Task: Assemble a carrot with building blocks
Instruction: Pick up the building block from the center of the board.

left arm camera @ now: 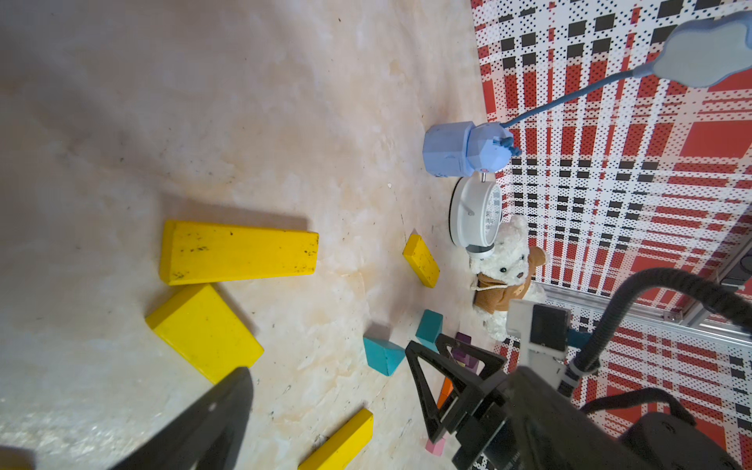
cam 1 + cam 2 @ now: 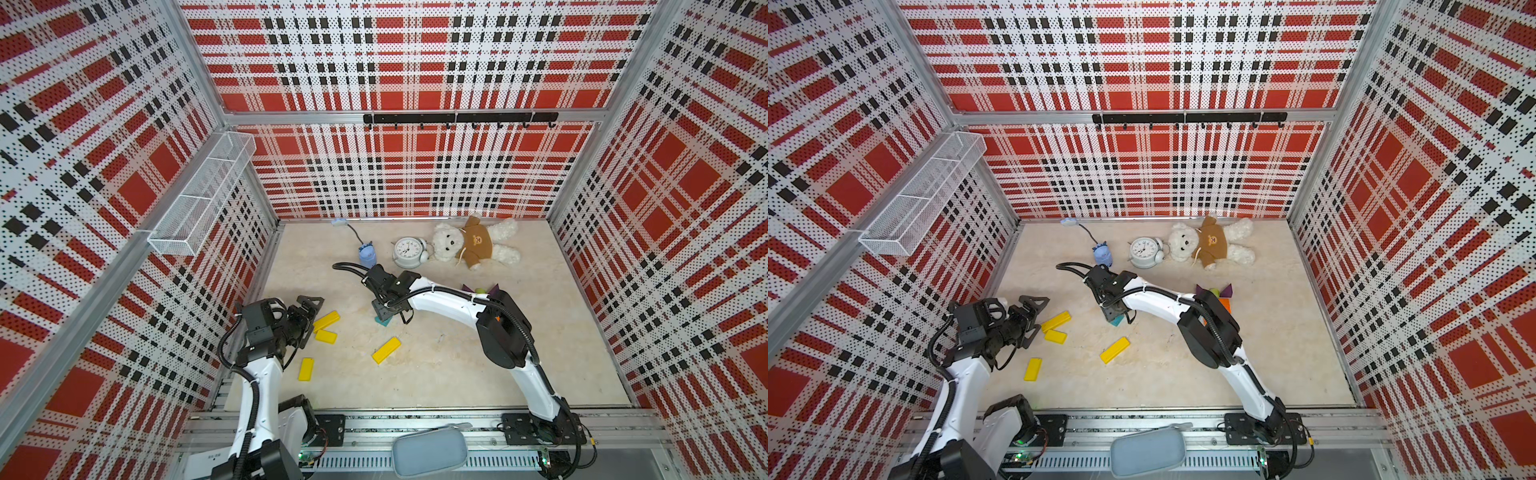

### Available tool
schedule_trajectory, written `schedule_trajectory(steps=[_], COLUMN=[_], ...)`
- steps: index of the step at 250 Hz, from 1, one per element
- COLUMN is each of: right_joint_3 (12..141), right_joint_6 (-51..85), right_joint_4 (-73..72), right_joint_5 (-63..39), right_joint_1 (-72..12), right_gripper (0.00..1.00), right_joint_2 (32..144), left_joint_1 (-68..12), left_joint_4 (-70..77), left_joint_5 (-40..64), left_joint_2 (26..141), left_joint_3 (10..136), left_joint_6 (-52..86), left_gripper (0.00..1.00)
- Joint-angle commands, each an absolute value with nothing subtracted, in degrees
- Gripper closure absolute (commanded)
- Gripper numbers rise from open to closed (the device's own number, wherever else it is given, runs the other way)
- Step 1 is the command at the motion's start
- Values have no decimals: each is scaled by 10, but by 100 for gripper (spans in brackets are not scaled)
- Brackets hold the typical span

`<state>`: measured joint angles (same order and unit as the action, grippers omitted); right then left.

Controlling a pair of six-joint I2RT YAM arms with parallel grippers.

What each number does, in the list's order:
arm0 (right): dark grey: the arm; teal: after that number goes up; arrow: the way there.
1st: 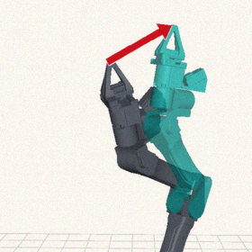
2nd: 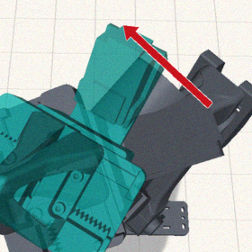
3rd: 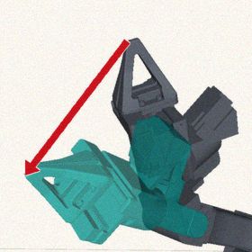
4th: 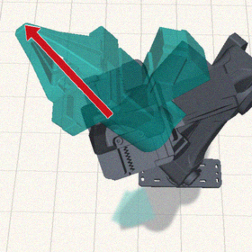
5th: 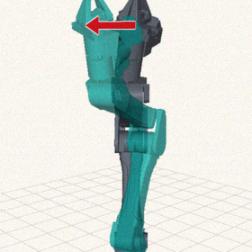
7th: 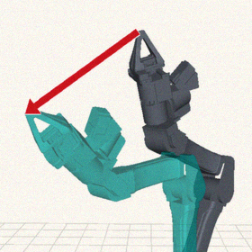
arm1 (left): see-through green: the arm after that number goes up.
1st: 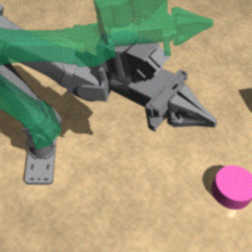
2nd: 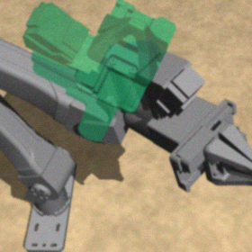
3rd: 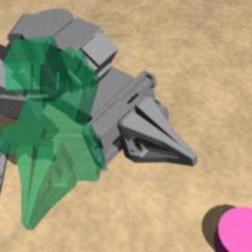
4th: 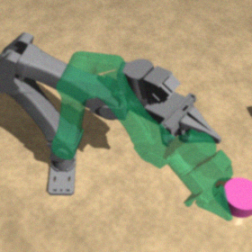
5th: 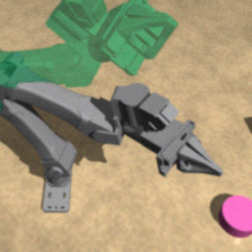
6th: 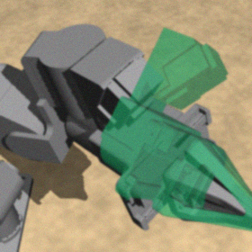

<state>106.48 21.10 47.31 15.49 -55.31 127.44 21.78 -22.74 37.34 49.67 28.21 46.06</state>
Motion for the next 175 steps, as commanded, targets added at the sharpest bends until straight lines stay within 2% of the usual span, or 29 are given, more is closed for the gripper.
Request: schedule_trajectory(steps=[1, 52, 116, 175], right_joint_3=[1065, 1145, 1225, 1232], right_joint_6=[207, 198, 178, 174], right_joint_4=[446, 492, 515, 521], right_joint_5=[143, 175, 177, 173], right_joint_1=[-559, -568, -567, -567], right_gripper=[23, 19, 22, 24], right_joint_2=[1242, 1311, 1377, 1394], left_joint_1=[216, 215, 212, 200], left_joint_4=[-212, -211, -208, -204], left_joint_5=[380, 384, 391, 394], left_joint_2=[497, 497, 497, 498], left_joint_3=[275, 275, 275, 274], left_joint_6=[463, 463, 461, 462], left_gripper=[1, 1, 1, 0])
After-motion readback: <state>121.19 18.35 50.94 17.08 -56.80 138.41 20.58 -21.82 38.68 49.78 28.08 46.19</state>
